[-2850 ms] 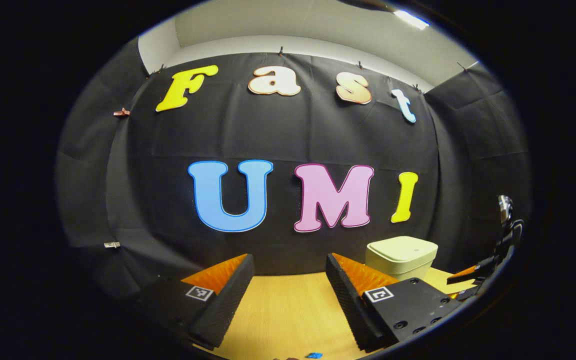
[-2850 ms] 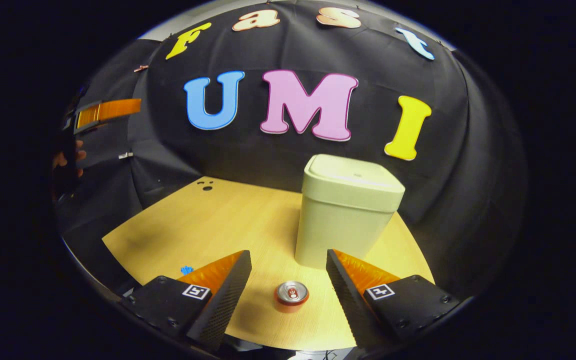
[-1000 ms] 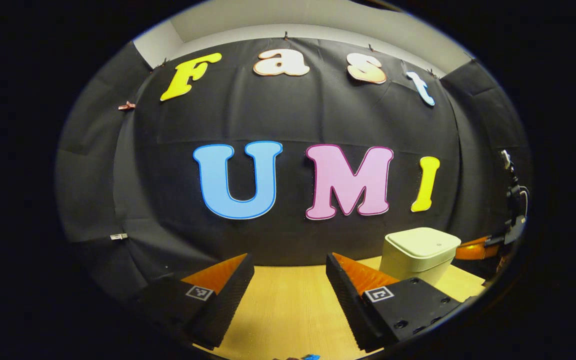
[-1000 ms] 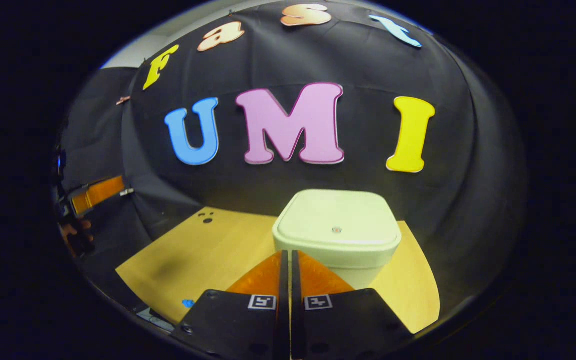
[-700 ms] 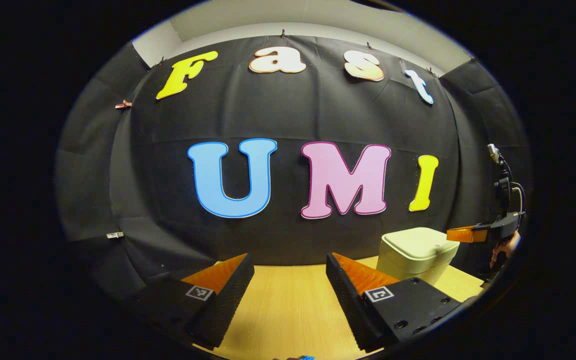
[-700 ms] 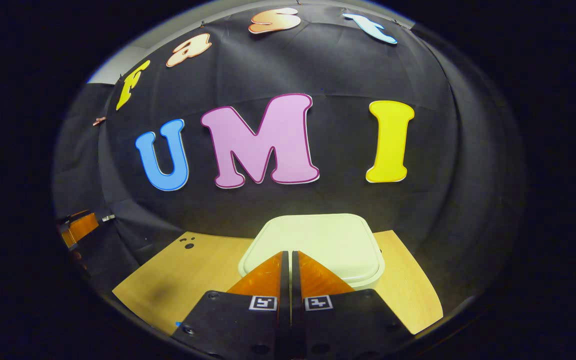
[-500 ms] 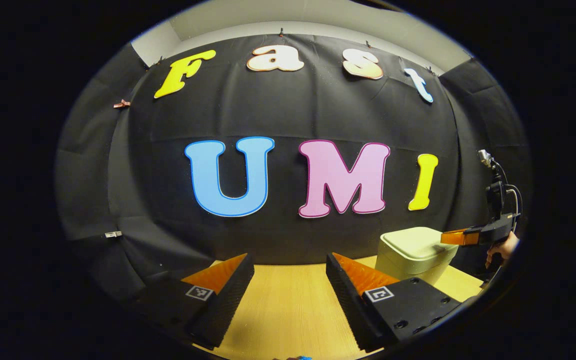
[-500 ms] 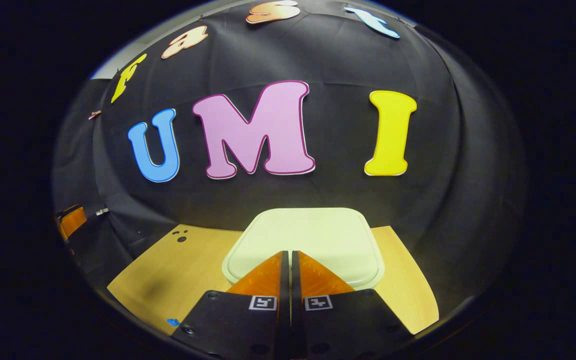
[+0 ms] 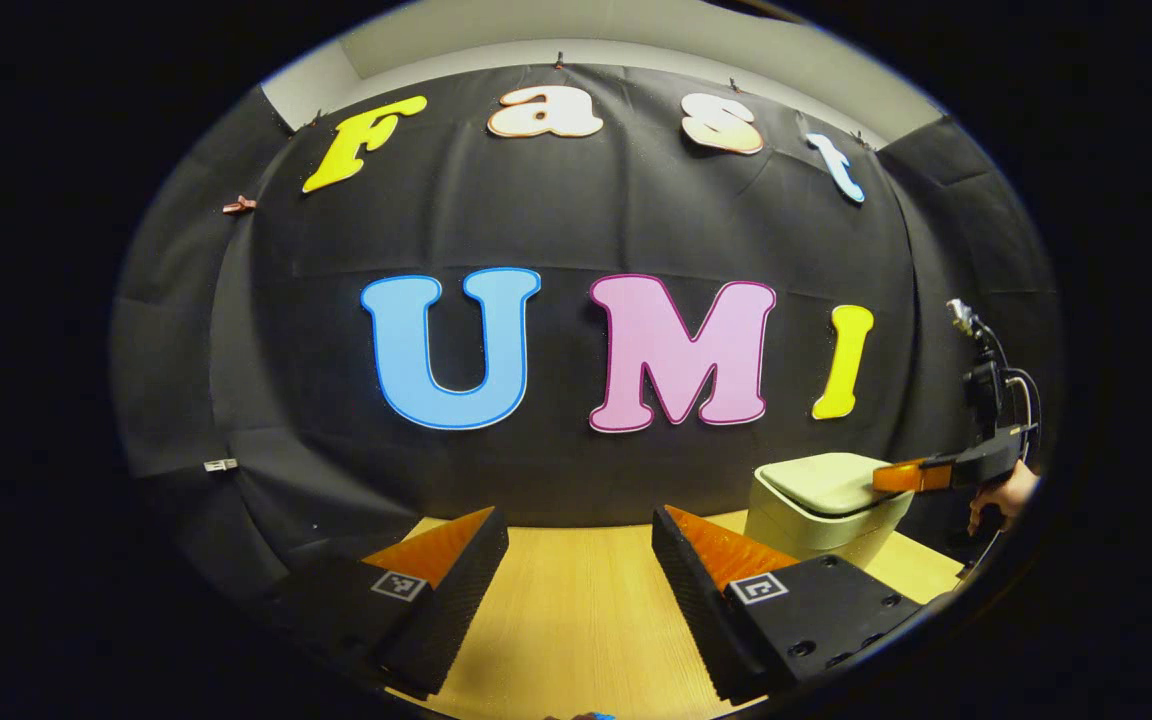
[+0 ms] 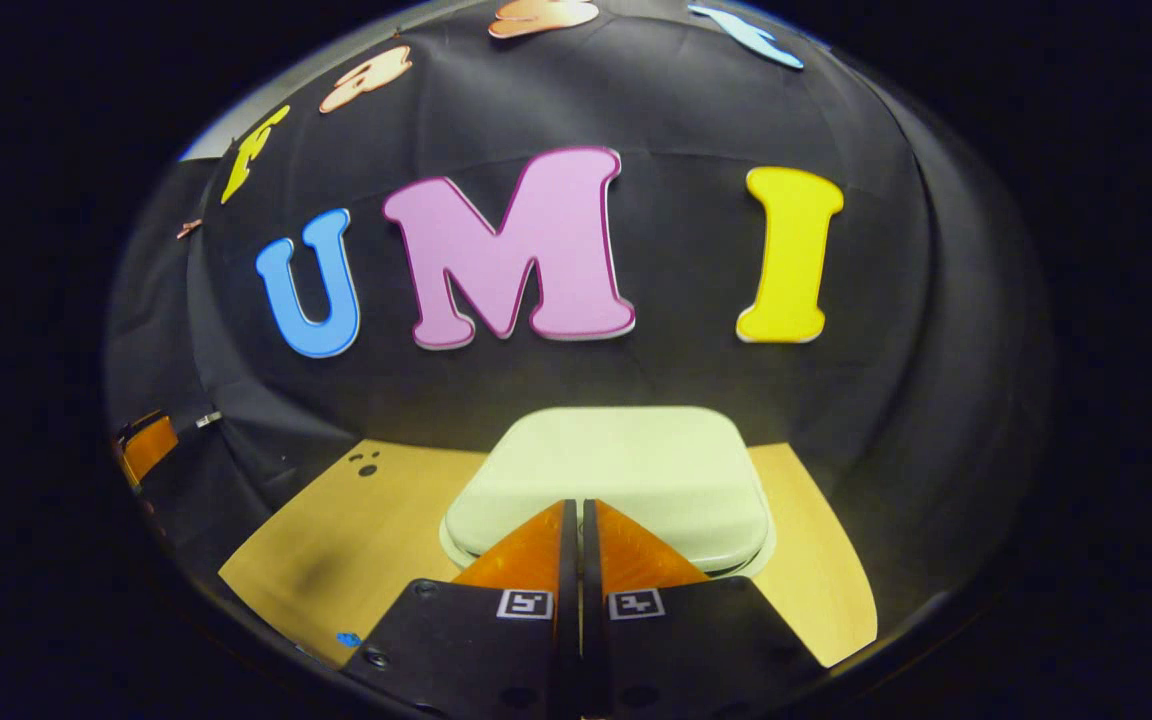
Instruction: Press the lid of the desktop garbage bin to open it, pick up the crumpled paper on the desktop and throw it into the bin, then pick up the pop can on the desktop and drop it into the bin, and finally close the garbage bin lid.
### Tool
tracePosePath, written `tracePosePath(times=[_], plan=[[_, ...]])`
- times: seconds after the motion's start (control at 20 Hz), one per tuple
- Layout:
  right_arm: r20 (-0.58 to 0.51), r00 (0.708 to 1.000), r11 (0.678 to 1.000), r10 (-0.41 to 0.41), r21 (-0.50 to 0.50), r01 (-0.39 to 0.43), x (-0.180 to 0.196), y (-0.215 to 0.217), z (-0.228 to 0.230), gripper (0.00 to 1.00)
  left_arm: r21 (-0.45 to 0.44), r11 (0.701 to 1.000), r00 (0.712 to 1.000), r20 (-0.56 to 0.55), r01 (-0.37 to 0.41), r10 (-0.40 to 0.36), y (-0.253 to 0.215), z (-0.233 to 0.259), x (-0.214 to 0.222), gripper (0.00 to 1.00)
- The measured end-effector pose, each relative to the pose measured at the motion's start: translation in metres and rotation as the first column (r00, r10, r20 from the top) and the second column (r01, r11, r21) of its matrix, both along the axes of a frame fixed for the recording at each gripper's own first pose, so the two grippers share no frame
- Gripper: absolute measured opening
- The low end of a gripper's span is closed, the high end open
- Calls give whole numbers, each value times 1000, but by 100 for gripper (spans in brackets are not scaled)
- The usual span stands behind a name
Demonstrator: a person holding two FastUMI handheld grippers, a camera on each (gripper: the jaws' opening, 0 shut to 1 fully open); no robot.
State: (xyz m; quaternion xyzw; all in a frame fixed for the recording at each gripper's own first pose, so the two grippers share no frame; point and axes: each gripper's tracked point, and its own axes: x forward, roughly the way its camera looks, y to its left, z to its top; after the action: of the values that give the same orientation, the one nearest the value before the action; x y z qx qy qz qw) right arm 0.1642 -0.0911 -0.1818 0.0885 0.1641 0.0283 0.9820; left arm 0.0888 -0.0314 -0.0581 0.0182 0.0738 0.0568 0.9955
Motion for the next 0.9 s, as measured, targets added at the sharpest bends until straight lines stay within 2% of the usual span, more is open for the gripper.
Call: tracePosePath(times=[0.1, 0.2, 0.5, 0.55, 0.6, 0.65, 0.75, 0.8, 0.85, 0.9], plan=[[98, 995, 1000, -6, -26, 9, -5, 0, 29, 5, -4, 1000, 1000, -2, 2, -2, 0, -1, -1, 94], [136, 991, 999, 5, -43, 1, -11, 4, 40, 5, -7, 1000, 1000, -5, 5, -5, -1, -4, -3, 94], [84, 996, 999, 36, -21, -34, -44, 20, 25, 5, -14, 999, 999, -23, 31, -31, -4, -16, -11, 94], [68, 997, 999, 43, -18, -42, -55, 22, 22, 8, -14, 999, 998, -36, 43, -43, -5, -22, -14, 94], [52, 997, 999, 49, -19, -49, -61, 25, 15, 14, -19, 998, 996, -58, 63, -64, -7, -32, -17, 94], [45, 997, 998, 55, -22, -54, -70, 29, 12, 39, -24, 997, 993, -84, 77, -79, -7, -44, -21, 94], [29, 997, 997, 68, -28, -67, -83, 34, 6, 49, -42, 995, 984, -150, 96, -101, -6, -74, -29, 94], [17, 997, 997, 75, -26, -74, -89, 39, 2, 51, -51, 994, 977, -185, 97, -105, -5, -90, -35, 94], [4, 997, 997, 80, -23, -80, -96, 42, -1, 58, -59, 993, 969, -222, 100, -111, -4, -110, -43, 94], [-7, 996, 996, 83, -19, -84, -102, 45, -3, 60, -63, 993, 960, -256, 103, -116, -3, -127, -49, 94]])
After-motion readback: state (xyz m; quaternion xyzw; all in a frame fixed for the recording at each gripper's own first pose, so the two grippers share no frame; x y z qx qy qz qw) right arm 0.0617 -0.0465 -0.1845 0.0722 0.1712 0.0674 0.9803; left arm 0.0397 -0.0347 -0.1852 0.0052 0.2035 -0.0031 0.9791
